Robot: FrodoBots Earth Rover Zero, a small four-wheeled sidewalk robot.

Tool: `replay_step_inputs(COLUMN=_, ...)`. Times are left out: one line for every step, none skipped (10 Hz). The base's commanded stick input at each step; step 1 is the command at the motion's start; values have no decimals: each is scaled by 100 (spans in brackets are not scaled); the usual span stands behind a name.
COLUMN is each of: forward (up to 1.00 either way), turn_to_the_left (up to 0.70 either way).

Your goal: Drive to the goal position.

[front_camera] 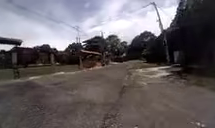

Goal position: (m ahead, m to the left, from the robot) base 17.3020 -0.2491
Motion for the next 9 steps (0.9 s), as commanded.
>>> replay_step_inputs(forward=50, turn_to_the_left=0)
replay_step_inputs(forward=50, turn_to_the_left=0)
replay_step_inputs(forward=50, turn_to_the_left=0)
replay_step_inputs(forward=50, turn_to_the_left=0)
replay_step_inputs(forward=50, turn_to_the_left=0)
replay_step_inputs(forward=50, turn_to_the_left=0)
replay_step_inputs(forward=50, turn_to_the_left=0)
replay_step_inputs(forward=50, turn_to_the_left=0)
replay_step_inputs(forward=50, turn_to_the_left=0)
